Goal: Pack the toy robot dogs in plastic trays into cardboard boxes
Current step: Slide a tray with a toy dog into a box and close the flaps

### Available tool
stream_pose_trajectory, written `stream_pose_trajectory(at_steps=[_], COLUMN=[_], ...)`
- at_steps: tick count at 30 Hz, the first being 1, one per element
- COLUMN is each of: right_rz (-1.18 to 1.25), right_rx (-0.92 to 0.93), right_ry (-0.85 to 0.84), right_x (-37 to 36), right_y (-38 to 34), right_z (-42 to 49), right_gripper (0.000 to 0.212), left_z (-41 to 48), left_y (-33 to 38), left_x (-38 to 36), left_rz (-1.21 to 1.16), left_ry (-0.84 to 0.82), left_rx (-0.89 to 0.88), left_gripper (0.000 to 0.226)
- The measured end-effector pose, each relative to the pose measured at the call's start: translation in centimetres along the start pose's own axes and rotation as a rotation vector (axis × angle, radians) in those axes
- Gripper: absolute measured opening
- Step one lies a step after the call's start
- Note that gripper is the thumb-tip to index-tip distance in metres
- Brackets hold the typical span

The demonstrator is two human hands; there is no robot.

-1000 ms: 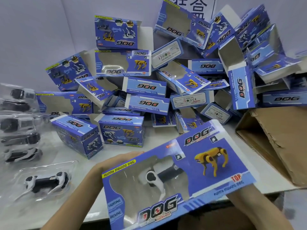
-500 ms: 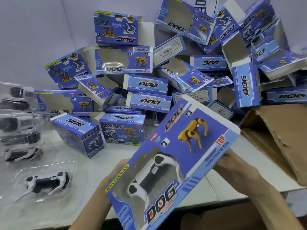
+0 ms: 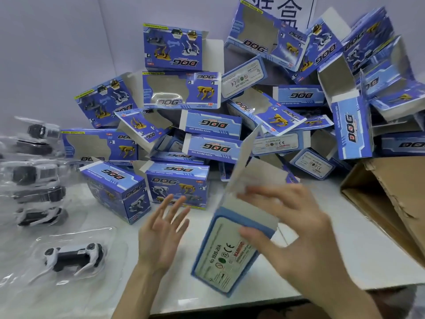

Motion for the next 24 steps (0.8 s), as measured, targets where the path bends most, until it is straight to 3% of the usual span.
stream_pose_trajectory(at_steps=[3,5,9,12,15,18,24], right_rz=[-0.223,-0.256,-0.232,-0.253,-0.269,-0.318,-0.388], right_rx=[-0.103,-0.154,-0.175,-0.138,-0.15,-0.168,-0.077], right_ry=[-0.217,-0.273,-0.386,-0.485,-0.584,-0.667,-0.631], right_x=[-4.5,-5.5,-4.9,-4.4,-3.6,-3.6,-4.5], right_y=[-0.1,0.2,0.1,0.4,1.6,3.1,3.1], right_z=[-2.0,-2.6,-1.3,-0.5,0.2,0.4,0.1], right_gripper=[0.048,0.047,0.052,0.06,0.068,0.075,0.067], left_z=[-2.8,-5.3,-9.1,-9.7,-8.7,-8.0,-6.8], left_y=[0.2,-0.5,-2.6,-4.0,-4.4,-3.2,-1.1], left_x=[-0.5,-1.5,-4.8,-7.3,-8.1,-7.9,-8.3], left_rz=[0.217,0.442,0.99,1.257,1.443,1.498,1.659], left_ry=[0.018,0.037,-0.039,-0.047,-0.009,0.003,-0.225], left_rx=[-0.164,-0.392,-0.871,-1.147,-1.202,-1.224,-0.956], left_gripper=[0.032,0.039,0.075,0.078,0.086,0.068,0.068])
Point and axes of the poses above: each hand's wrist, its own z-axis towards the middle knuckle, its own x-axis out of the back of the hand, y = z × x, the point moved 4 cm from there along z, towards the middle knuckle, and after that the axes turned 2 degrees about x, right-handed, at the moved point
